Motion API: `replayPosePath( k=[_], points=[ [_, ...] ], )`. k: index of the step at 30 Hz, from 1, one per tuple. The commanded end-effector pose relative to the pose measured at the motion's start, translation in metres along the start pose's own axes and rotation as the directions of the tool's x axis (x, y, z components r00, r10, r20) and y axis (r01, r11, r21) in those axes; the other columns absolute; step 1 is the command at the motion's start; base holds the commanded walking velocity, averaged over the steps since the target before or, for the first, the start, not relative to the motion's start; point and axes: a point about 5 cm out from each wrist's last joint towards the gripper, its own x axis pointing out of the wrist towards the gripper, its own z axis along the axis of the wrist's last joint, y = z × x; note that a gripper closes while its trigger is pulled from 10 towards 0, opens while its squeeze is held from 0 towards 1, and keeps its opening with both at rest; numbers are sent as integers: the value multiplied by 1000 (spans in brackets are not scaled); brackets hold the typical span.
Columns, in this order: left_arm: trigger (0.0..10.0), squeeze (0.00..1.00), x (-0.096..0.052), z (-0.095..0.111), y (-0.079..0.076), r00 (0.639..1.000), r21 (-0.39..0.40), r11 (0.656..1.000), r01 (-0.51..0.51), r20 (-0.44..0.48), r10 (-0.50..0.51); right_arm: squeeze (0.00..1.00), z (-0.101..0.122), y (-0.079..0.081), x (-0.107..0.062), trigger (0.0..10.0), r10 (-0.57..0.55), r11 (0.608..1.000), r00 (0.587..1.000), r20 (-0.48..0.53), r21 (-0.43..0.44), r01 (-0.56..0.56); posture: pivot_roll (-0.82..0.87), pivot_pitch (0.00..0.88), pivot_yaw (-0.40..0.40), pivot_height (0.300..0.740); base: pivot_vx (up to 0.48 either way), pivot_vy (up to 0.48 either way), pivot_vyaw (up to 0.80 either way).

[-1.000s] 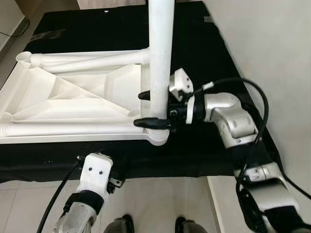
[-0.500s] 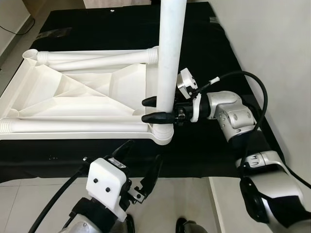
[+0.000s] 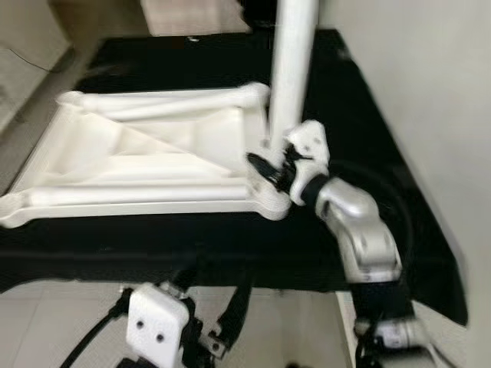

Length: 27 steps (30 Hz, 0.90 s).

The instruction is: Building children table

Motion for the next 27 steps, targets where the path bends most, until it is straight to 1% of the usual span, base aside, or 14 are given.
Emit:
replayPosePath(
  k=[1,4,5,6,7,11,12,19,21,22,23,24,25,27],
  points=[
    [10000,0,-4,-2,0,1000,-5,1000,-23,-12,23,0,-38,5,-4,0,27,998,978,-209,67,-13,120,228,-8,740,0,0,0],
    [10000,0,-8,-5,1,998,-4,999,-48,-49,48,0,-33,17,0,0,89,994,980,-176,83,-75,120,227,-7,740,0,0,0],
    [10000,0,-10,-6,3,997,-3,998,-57,-56,56,0,-31,21,1,6078,115,991,980,-165,87,-101,120,227,-7,740,0,0,0],
    [10000,0,-10,-6,3,997,-3,998,-57,-56,56,0,-31,21,1,6078,115,991,980,-165,87,-101,120,227,-7,740,0,0,0],
    [10000,0,-10,-6,3,997,-3,998,-61,-54,60,0,-26,24,1,10000,100,992,984,-149,96,-86,125,232,-8,740,0,0,0],
    [10000,0,-13,-6,2,996,-3,998,-66,-56,66,0,-16,31,3,10000,148,982,983,-108,136,-133,122,234,-8,740,0,0,0],
    [10000,0,-14,-7,2,995,-4,998,-67,-67,67,1000,-7,34,4,10000,251,958,967,-51,156,-241,122,234,-8,740,0,0,0],
    [10000,0,-16,-8,1,995,-7,997,-74,-72,73,1000,20,25,7,10000,567,821,820,81,16,-570,129,234,-4,740,0,0,0],
    [10000,0,-16,-8,1,995,-8,997,-75,-72,74,1000,21,24,7,10000,582,812,809,78,-5,-584,129,234,-4,740,0,0,0],
    [10000,0,-17,-8,1,994,-6,997,-76,-73,75,392,27,19,10,10000,667,745,742,71,-81,-662,130,232,-8,740,0,0,0],
    [10000,0,-17,-8,1,994,-5,997,-78,-72,77,0,30,17,12,10000,711,703,700,72,-82,-706,128,234,-7,740,0,0,0],
    [10000,0,-17,-8,1,994,-5,997,-78,-72,77,0,30,17,12,10000,711,703,700,72,-82,-706,128,234,-7,740,0,0,0],
    [10000,0,-18,-8,1,994,-1,997,-80,-71,80,0,37,15,15,10000,774,633,629,73,-98,-768,129,235,-7,740,0,0,0],
    [10000,0,-18,-8,1,994,1,997,-80,-71,80,0,40,14,17,10000,801,599,594,77,-92,-795,129,235,-7,740,0,0,0]
  ],
)
